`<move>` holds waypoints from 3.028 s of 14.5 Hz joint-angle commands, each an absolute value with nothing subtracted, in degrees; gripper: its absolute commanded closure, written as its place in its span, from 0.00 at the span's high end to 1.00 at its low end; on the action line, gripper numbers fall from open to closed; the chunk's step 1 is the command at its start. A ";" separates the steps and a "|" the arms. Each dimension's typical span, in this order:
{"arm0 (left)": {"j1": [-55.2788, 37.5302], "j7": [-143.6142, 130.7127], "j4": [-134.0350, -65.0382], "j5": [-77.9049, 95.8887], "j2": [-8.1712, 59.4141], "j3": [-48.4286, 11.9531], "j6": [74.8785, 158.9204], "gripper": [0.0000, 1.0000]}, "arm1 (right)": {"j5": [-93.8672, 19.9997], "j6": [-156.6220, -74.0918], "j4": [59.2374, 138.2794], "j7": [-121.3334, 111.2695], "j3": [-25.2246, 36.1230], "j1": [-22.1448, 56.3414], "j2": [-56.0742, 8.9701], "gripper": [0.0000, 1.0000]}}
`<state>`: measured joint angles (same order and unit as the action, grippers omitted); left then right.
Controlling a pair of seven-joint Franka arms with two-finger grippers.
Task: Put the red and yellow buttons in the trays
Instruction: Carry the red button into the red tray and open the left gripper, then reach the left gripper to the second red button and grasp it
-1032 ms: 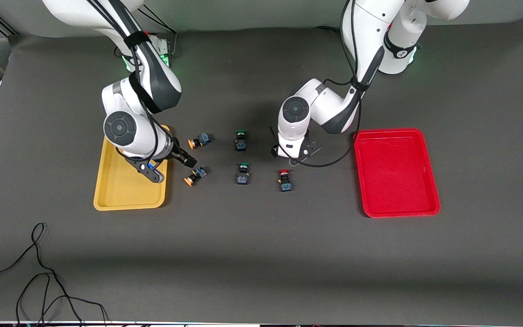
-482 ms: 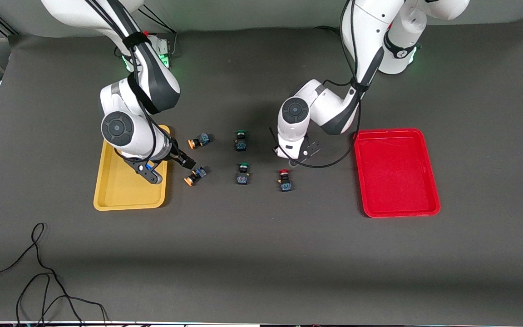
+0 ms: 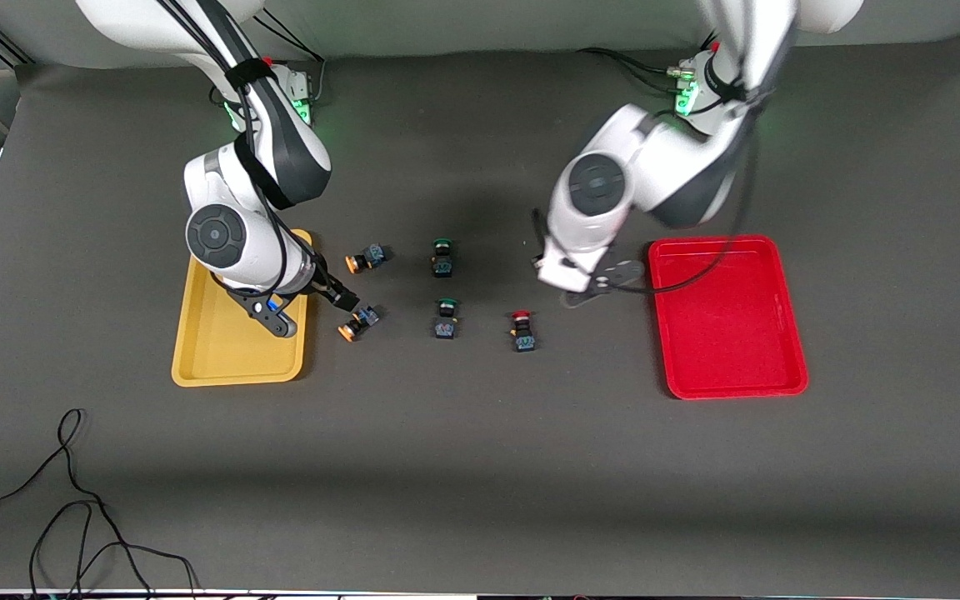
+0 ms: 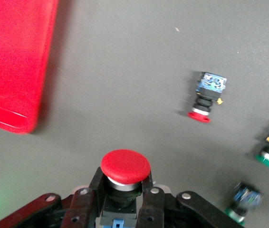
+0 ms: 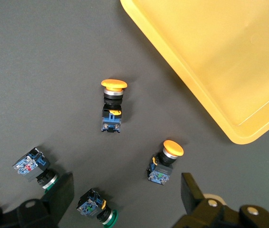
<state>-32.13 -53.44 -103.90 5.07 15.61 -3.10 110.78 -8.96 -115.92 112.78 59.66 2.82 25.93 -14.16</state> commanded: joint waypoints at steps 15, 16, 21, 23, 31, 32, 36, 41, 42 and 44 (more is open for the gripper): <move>-10.81 -17.58 -116.81 -0.62 25.65 -3.08 130.15 0.00 | -11.16 -131.63 124.25 70.66 2.81 30.83 -13.71 1.00; -10.81 -17.67 -116.72 -0.79 26.36 -3.08 130.86 0.00 | -11.16 -135.49 127.50 71.27 2.81 31.81 -13.54 1.00; -10.46 -17.84 -114.53 -0.79 26.29 -2.81 128.95 1.00 | -11.16 -143.88 134.47 74.71 2.81 35.42 -13.62 1.00; -10.37 -17.49 -111.29 -0.79 22.96 -2.81 120.81 1.00 | -11.16 -143.79 135.52 76.10 2.81 35.42 -13.80 1.00; -11.34 -20.12 -98.88 2.62 18.19 -3.43 104.32 1.00 | -11.16 -143.88 137.72 78.05 2.81 35.77 -15.64 1.00; -12.12 -20.47 -97.83 3.59 18.72 -3.78 104.76 1.00 | -11.16 -144.05 137.72 77.96 2.81 35.77 -15.64 1.00; -19.66 -22.57 -89.58 4.57 24.24 -4.66 107.13 1.00 | -11.16 -148.00 137.81 78.05 2.81 35.86 -18.36 0.96; -30.48 -39.79 -86.84 2.99 29.34 -4.57 118.19 1.00 | -11.16 -148.01 137.72 78.05 2.72 35.95 -18.54 0.61; -32.41 -41.73 -86.75 1.60 30.92 -4.57 119.69 1.00 | -11.16 -148.01 137.72 78.05 2.72 35.95 -18.28 0.59; -35.32 -47.08 -86.84 -2.79 34.17 -4.57 123.20 1.00 | -11.16 -147.83 137.64 78.05 2.72 35.86 -18.02 0.59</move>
<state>-32.28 -41.82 -88.83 0.93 30.17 -5.56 120.73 -10.05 -147.43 137.76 76.88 2.57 35.15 -18.49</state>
